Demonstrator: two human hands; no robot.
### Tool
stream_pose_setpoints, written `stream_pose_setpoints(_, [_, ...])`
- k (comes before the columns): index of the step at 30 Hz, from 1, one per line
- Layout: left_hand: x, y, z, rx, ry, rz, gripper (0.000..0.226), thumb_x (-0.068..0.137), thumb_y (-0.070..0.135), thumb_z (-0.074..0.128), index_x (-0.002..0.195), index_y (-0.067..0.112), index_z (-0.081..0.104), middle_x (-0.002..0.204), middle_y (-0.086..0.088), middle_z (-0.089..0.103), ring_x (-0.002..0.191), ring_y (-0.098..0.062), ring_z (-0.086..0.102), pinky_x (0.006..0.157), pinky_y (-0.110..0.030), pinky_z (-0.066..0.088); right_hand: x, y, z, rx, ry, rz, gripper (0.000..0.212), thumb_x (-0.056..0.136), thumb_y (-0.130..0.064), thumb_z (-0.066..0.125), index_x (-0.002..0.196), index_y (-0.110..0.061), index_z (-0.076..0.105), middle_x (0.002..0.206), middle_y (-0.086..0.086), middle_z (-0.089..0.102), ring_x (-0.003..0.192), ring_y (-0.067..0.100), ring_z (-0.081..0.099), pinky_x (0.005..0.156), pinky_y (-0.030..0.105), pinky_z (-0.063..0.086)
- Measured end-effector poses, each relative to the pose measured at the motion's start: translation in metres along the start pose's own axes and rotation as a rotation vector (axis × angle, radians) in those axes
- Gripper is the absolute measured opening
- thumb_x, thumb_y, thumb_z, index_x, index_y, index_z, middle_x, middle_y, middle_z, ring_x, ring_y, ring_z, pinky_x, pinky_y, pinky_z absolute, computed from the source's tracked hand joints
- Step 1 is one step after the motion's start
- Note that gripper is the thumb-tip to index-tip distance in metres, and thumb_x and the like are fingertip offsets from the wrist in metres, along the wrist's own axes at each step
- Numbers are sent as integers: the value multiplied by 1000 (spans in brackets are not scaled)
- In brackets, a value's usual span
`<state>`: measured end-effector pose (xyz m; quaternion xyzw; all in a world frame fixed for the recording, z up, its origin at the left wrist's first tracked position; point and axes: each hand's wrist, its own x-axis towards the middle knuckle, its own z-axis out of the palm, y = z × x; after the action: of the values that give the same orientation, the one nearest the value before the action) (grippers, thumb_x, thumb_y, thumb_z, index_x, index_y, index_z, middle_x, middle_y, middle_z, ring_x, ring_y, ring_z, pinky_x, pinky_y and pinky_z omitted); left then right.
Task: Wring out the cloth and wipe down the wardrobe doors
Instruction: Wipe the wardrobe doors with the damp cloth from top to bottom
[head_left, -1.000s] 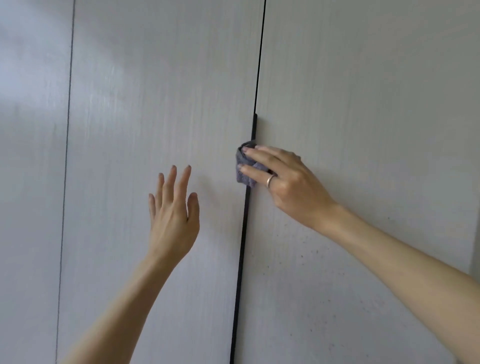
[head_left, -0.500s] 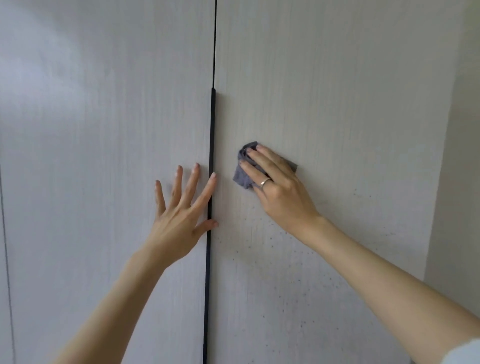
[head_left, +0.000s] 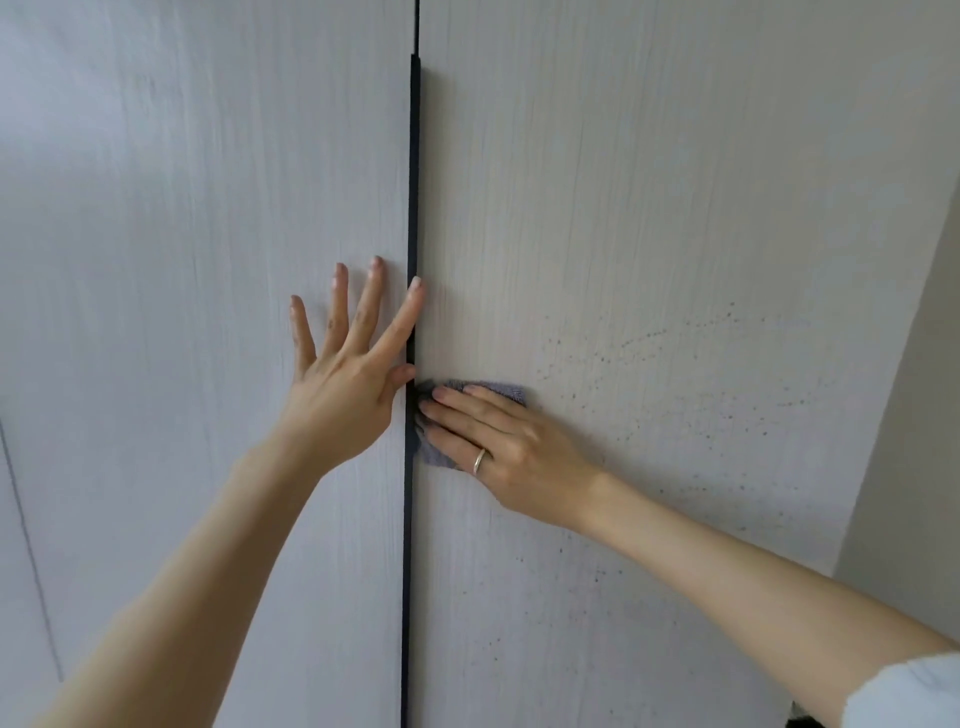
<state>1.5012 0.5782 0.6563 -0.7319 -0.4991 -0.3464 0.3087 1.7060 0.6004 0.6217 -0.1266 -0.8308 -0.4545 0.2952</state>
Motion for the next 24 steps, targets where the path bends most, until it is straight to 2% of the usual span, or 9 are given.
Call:
stream_pose_setpoints(2, [-1, 2, -3, 7, -12, -14, 61, 92, 38, 18, 149, 32, -4, 158, -9, -4, 143, -32, -12, 107, -63, -4, -3, 3, -7, -4, -29, -87, 32, 97, 0, 39, 111, -3, 68, 124, 15, 61, 121, 29, 54, 103, 41, 42])
stream_pose_setpoints(5, [-3, 5, -4, -10, -23, -34, 60, 94, 37, 22, 148, 33, -4, 158, -9, -4, 143, -33, -10, 109, -62, -2, 7, 30, -27, -63, -44, -174, 29, 93, 2, 45, 107, -4, 70, 122, 15, 62, 117, 30, 57, 101, 43, 43])
stream_pose_setpoints(7, [-3, 8, -3, -50, -17, -63, 61, 95, 33, 25, 146, 37, -9, 157, -6, -10, 142, -31, -14, 110, -60, -2, 17, 56, -42, -135, 34, -62, 28, 88, 3, 53, 111, -4, 68, 124, 17, 60, 118, 33, 55, 104, 45, 39])
stream_pose_setpoints(10, [-4, 14, 0, -120, -8, -108, 65, 100, 21, 30, 146, 39, -12, 156, -2, -19, 142, -31, -20, 112, -57, -4, 24, 76, -54, -158, 188, 215, 28, 86, 1, 62, 114, -1, 66, 126, 18, 58, 122, 35, 51, 104, 46, 38])
stream_pose_setpoints(13, [-4, 16, -2, -178, -34, -138, 68, 101, 19, 32, 144, 40, -16, 151, 6, -29, 139, -25, -29, 114, -53, -9, 9, 54, -43, -125, 210, 267, 31, 87, 4, 60, 118, 2, 62, 128, 20, 56, 125, 35, 48, 105, 46, 39])
stream_pose_setpoints(15, [-2, 16, -4, -216, -49, -154, 66, 101, 21, 30, 140, 42, -19, 147, 11, -32, 138, -21, -31, 114, -50, -13, -18, 35, -32, -44, 105, 126, 30, 90, 4, 55, 118, -1, 63, 129, 19, 56, 125, 34, 48, 104, 47, 39])
stream_pose_setpoints(18, [-1, 16, -5, -240, -76, -168, 61, 102, 28, 26, 138, 47, -19, 145, 15, -33, 138, -19, -31, 113, -48, -15, -50, 30, -35, -20, -149, -194, 30, 96, -1, 44, 112, -8, 68, 130, 13, 57, 125, 29, 50, 103, 44, 41])
stream_pose_setpoints(20, [-1, 16, -5, -252, -81, -172, 58, 98, 34, 19, 137, 50, -20, 144, 16, -35, 136, -16, -34, 112, -47, -16, -46, 48, -45, -57, -204, -245, 28, 94, 0, 47, 111, -6, 68, 131, 14, 56, 125, 31, 49, 105, 44, 39])
stream_pose_setpoints(24, [-1, 20, -3, -265, -77, -213, 60, 90, 35, 14, 134, 52, -23, 140, 19, -38, 131, -11, -38, 112, -46, -17, -11, 94, -79, -183, 46, 104, 28, 85, 1, 61, 113, 1, 64, 129, 18, 56, 124, 34, 49, 106, 45, 35])
